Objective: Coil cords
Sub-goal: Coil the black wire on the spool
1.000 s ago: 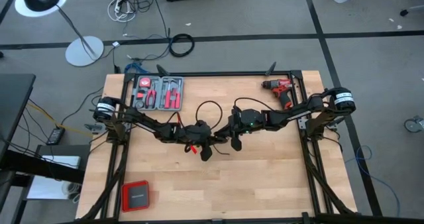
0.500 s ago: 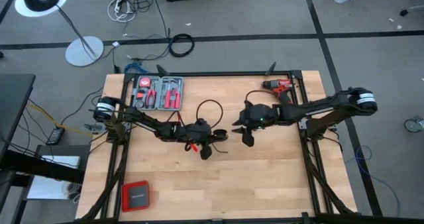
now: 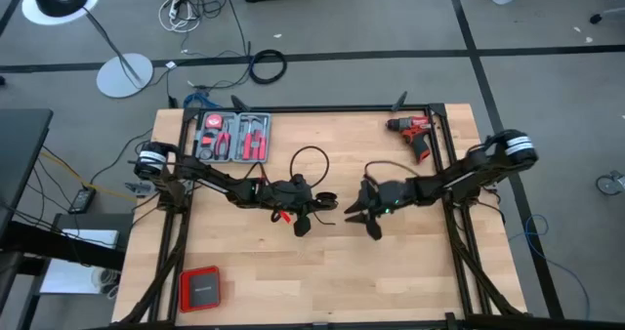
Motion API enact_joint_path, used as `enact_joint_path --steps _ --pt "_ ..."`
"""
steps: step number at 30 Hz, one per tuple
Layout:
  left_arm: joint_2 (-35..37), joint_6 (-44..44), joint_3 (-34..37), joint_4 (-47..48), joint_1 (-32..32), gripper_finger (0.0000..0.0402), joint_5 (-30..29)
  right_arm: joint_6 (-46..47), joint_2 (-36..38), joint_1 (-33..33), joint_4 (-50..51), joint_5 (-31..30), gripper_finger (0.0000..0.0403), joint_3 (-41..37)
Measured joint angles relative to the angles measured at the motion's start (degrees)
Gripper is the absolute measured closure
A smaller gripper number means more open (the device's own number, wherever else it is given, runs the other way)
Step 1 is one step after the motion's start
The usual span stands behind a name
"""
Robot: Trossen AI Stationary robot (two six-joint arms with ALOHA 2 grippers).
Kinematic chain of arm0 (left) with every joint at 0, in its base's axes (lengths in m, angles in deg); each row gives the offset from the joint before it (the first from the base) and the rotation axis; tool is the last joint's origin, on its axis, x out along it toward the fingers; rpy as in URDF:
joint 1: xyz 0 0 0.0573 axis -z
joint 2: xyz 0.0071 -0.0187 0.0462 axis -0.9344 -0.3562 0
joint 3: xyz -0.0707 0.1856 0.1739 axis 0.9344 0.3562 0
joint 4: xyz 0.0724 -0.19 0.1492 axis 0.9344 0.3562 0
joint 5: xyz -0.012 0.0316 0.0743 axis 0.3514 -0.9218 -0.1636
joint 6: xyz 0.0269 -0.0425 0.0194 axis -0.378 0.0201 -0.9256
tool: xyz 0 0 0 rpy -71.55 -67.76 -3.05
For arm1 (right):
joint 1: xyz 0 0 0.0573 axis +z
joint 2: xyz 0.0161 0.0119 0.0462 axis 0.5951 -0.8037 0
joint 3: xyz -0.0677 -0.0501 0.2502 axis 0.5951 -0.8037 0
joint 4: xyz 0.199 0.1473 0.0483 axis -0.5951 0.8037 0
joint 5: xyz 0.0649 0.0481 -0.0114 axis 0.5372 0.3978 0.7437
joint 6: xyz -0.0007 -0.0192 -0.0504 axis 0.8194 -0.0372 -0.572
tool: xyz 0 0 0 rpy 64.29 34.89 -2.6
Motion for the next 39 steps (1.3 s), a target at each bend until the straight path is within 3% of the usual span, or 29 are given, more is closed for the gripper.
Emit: enact_joint_path --steps 6,13,20,30,39 --pt "0.02 -0.26 -0.51 -0.96 0.00 0.0394 -0.04 0.30 -8.69 1.82 -0.34 -4.93 0.0289 4.28" --pt "0.04 -1.86 -1.79 -0.85 0.02 0.0395 -1.21 1.89 -12.51 1.72 -7.44 -6.78 0.0291 4.56" --pt "0.04 -1.98 -1.88 0.98 0.04 0.0394 -1.86 1.97 -16.33 5.35 -10.77 -13.97 0.0297 5.41" --pt "0.04 -2.27 -1.93 2.69 0.04 0.0394 -3.67 -1.70 -21.25 6.52 -5.81 -19.62 0.0300 11.74" --pt "0.02 -3.42 -1.89 1.74 0.17 0.0393 -4.47 -2.20 -24.25 6.56 0.93 -20.83 0.0309 16.39"
